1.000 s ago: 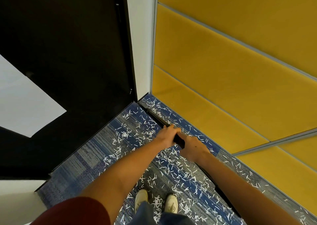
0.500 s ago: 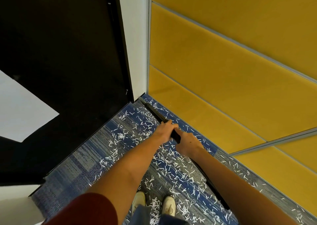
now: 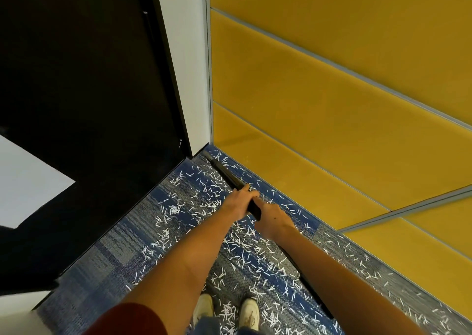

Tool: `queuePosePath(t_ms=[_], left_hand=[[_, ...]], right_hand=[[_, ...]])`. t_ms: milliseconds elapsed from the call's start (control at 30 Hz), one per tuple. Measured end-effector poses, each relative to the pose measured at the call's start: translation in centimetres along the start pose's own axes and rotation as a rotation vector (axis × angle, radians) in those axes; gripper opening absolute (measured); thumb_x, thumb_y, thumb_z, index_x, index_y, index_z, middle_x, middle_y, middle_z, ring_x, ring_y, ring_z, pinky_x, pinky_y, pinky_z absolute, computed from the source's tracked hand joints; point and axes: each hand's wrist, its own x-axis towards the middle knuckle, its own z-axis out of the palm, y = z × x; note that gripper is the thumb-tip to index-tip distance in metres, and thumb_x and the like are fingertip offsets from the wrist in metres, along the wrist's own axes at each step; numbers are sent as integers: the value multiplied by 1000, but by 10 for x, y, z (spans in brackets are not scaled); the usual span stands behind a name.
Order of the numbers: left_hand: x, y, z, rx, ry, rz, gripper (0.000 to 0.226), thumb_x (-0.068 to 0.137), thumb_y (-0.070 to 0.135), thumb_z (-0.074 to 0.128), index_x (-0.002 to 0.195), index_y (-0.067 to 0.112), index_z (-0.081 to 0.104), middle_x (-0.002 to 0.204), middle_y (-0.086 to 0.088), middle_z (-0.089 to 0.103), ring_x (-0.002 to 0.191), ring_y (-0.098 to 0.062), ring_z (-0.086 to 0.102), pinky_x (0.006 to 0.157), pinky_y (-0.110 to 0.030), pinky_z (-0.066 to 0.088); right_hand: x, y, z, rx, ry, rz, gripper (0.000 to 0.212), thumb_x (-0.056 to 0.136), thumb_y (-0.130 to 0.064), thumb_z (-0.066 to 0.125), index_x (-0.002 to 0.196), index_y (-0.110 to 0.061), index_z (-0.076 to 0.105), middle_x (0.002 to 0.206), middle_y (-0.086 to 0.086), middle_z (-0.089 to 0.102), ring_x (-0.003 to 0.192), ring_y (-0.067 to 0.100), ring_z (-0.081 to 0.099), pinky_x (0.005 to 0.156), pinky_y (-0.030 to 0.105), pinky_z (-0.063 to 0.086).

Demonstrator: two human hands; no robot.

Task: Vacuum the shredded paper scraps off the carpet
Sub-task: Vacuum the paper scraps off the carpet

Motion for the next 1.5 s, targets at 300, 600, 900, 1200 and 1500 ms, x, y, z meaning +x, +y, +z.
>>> queuePosePath(t_ms=[300,600,900,1200,1500], left_hand=[[2,19,6,3,-8,52,48,87,1,60,129,21,48,149,-12,31,123,-38,45,101,-45,41],[-7,24,23,35,-27,86,56,86,-2,59,133,23,46,155,-11,22,124,-40,45,100,-45,44],[-21,14,24,-130,1,45,50,85,-4,57,129,19,50,145,-12,33,119,-36,48,99,-45,45],[-35,8,27,-79,49,23,51,84,-3,60,129,18,48,150,-12,29,122,-36,46,101,-43,41],[-53,2,39,-134,57,-42,51,85,-3,58,129,21,48,150,-11,28,124,-36,44,101,-46,42]], right_hand=[[-8,15,2,22,26,64,56,88,-3,53,139,-20,37,97,7,55,78,24,58,64,30,48],[-25,25,17,22,8,64,60,89,-1,50,141,-22,30,98,9,58,88,27,64,78,38,57],[-26,13,16,0,-16,45,61,87,2,50,141,-22,32,94,7,55,88,28,64,78,37,57],[-37,2,23,-29,-27,22,67,87,-1,50,145,-25,26,105,11,58,89,29,64,79,42,57],[-53,-6,33,-75,-33,-8,66,87,-3,50,145,-24,26,106,11,59,92,30,64,80,43,57]])
